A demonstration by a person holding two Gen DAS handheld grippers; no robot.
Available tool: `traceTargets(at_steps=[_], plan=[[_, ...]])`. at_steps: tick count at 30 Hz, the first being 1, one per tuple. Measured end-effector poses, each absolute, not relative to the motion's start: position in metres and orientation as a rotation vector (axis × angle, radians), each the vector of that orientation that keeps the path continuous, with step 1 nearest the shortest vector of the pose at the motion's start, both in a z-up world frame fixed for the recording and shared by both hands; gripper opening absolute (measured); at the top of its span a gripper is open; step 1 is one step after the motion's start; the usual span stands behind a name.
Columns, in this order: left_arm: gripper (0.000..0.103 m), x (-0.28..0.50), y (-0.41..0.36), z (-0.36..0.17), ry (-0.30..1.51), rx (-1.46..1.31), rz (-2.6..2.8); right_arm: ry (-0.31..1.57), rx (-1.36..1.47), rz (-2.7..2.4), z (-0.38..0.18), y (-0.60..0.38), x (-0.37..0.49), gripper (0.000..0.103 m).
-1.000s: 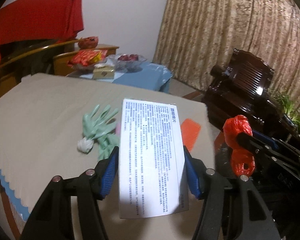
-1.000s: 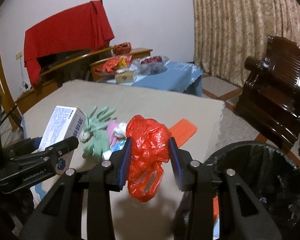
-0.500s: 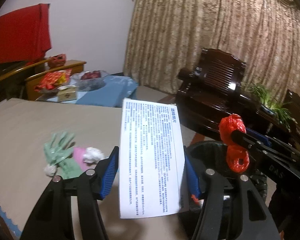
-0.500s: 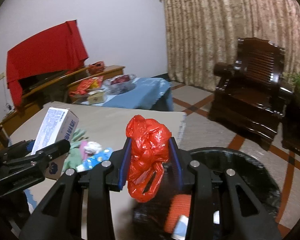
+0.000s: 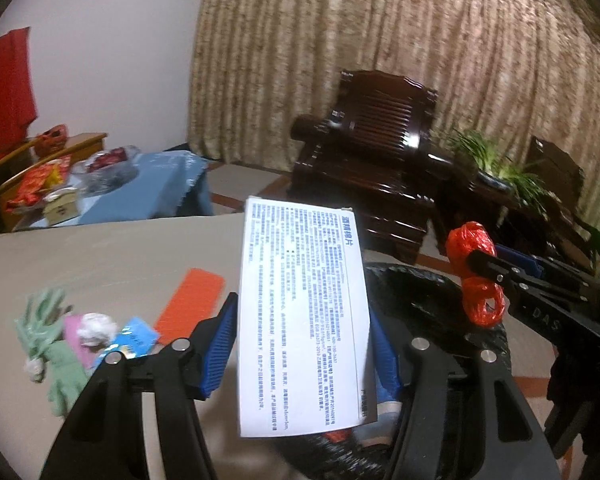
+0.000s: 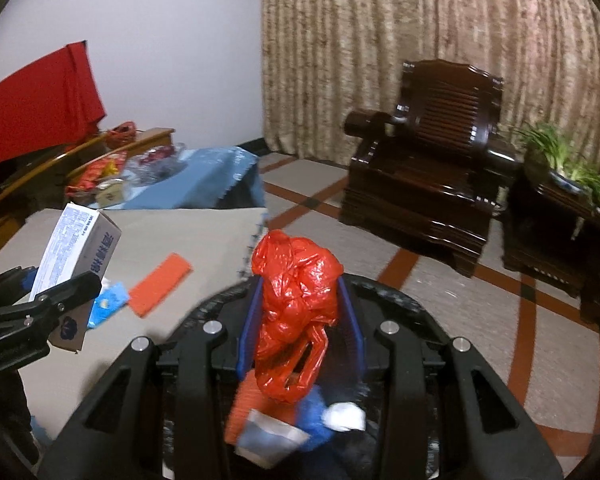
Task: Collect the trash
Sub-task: 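Carry the red bag and white box over the bin and open both tools, then move both tools back over the table toward the gloves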
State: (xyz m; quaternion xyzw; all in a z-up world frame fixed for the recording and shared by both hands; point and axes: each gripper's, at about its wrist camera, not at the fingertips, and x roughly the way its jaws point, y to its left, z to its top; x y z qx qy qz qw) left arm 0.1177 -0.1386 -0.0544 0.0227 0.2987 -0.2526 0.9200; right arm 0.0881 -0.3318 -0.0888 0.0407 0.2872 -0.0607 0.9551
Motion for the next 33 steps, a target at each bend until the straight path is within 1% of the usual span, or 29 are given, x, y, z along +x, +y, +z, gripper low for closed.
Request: traceTargets(at_steps=[9, 12, 13, 14, 15, 16, 17, 19, 20, 21, 22, 24, 25, 27, 33], plan=[[0.060, 0.129, -0.181, -0.086, 0.660, 0.080, -0.595, 0.639, 0.093, -0.167, -0.121, -0.353, 0.090, 0.036], [0.061, 0.133, -0.188, -0.096, 0.689, 0.073, -0.635, 0.652, 0.092, -0.183, -0.127, -0.357, 0.090, 0.039], [0.061, 0.133, -0.188, -0.099, 0.694, 0.069, -0.646, 0.657, 0.092, -0.187, -0.129, -0.359, 0.090, 0.044], [0.067, 0.134, -0.189, -0.101, 0.702, 0.066, -0.658, 0.657, 0.090, -0.195, -0.129, -0.359, 0.089, 0.046], [0.076, 0.134, -0.188, -0.104, 0.709, 0.064, -0.662, 0.653, 0.089, -0.203, -0.129, -0.361, 0.087, 0.052], [0.078, 0.134, -0.186, -0.106, 0.712, 0.059, -0.665, 0.649, 0.090, -0.209, -0.128, -0.364, 0.086, 0.057], [0.081, 0.133, -0.183, -0.107, 0.712, 0.052, -0.665, 0.645, 0.091, -0.213, -0.126, -0.366, 0.084, 0.060], [0.084, 0.133, -0.178, -0.107, 0.714, 0.047, -0.659, 0.626, 0.090, -0.228, -0.123, -0.368, 0.079, 0.078], [0.086, 0.133, -0.174, -0.106, 0.712, 0.047, -0.653, 0.615, 0.088, -0.236, -0.121, -0.367, 0.077, 0.082], [0.088, 0.132, -0.169, -0.105, 0.709, 0.048, -0.641, 0.603, 0.088, -0.239, -0.118, -0.366, 0.075, 0.089], [0.089, 0.131, -0.164, -0.104, 0.705, 0.050, -0.630, 0.592, 0.089, -0.239, -0.115, -0.366, 0.073, 0.094], [0.094, 0.130, -0.153, -0.101, 0.695, 0.053, -0.602, 0.578, 0.094, -0.224, -0.109, -0.362, 0.071, 0.096], [0.094, 0.129, -0.145, -0.098, 0.689, 0.053, -0.584, 0.575, 0.096, -0.216, -0.107, -0.361, 0.072, 0.098], [0.097, 0.128, -0.131, -0.095, 0.685, 0.051, -0.551, 0.563, 0.094, -0.200, -0.101, -0.356, 0.071, 0.098], [0.097, 0.123, -0.074, -0.083, 0.663, 0.014, -0.410, 0.542, 0.090, -0.120, -0.087, -0.323, 0.078, 0.098]])
